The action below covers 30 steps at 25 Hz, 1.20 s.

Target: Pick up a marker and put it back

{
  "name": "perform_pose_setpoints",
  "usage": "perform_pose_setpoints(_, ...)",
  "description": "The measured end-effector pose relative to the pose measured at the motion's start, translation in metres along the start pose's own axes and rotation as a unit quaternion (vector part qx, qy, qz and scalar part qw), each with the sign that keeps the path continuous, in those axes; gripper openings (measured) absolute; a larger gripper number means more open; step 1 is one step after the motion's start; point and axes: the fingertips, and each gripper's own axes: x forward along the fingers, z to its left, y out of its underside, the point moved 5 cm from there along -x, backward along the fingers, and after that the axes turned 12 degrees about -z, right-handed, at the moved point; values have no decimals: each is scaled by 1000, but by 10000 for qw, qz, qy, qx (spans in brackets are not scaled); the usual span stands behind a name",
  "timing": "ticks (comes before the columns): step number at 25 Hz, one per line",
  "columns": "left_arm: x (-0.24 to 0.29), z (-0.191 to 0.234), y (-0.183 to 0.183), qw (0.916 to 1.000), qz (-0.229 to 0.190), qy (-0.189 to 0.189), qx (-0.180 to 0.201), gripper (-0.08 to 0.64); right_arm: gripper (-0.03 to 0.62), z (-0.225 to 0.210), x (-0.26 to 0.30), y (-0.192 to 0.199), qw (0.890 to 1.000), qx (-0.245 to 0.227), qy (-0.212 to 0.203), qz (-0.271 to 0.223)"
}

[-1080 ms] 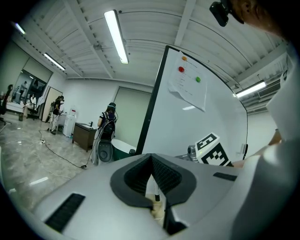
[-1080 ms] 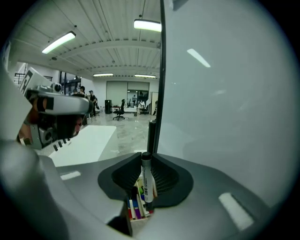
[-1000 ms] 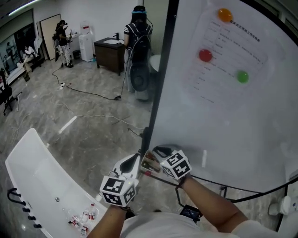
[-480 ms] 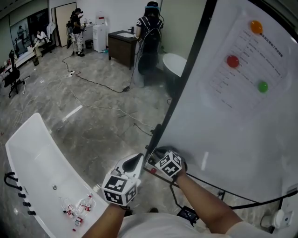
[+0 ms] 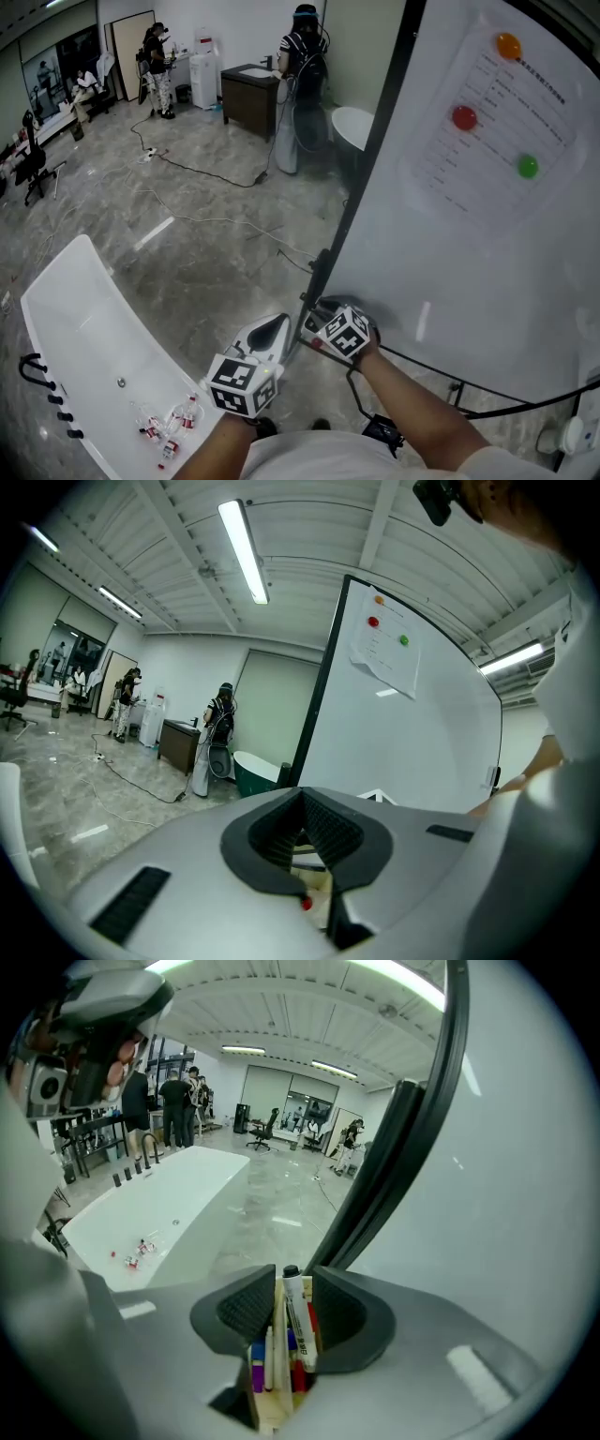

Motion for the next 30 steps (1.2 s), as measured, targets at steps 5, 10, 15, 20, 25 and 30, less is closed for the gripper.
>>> perform_pose_setpoints(5,6,-11,-6,9998,3,145,105,2,76,2,-39,-26,9974,310,26,-645)
perform_pose_setpoints(10,21,-25,-14,9992,-48,347,210,2,10,-3,-92,-62,9870,641,263,-1448)
perform_pose_setpoints(15,38,-42,-28,9979,-130,576,275,2,3,-17,-142,-93,9634,1396,215,-2280)
perform_pose_setpoints(20,51,-59,-42,9961,-227,783,330,2,3,-26,-185,-119,9423,1679,193,-2890)
perform_pose_setpoints(25,60,-69,-51,9950,-284,868,411,2,3,-31,-209,-136,9299,1727,363,-3228)
perform_pose_setpoints(30,64,-74,-58,9941,-333,913,489,2,2,-33,-212,-138,9255,1844,348,-3290)
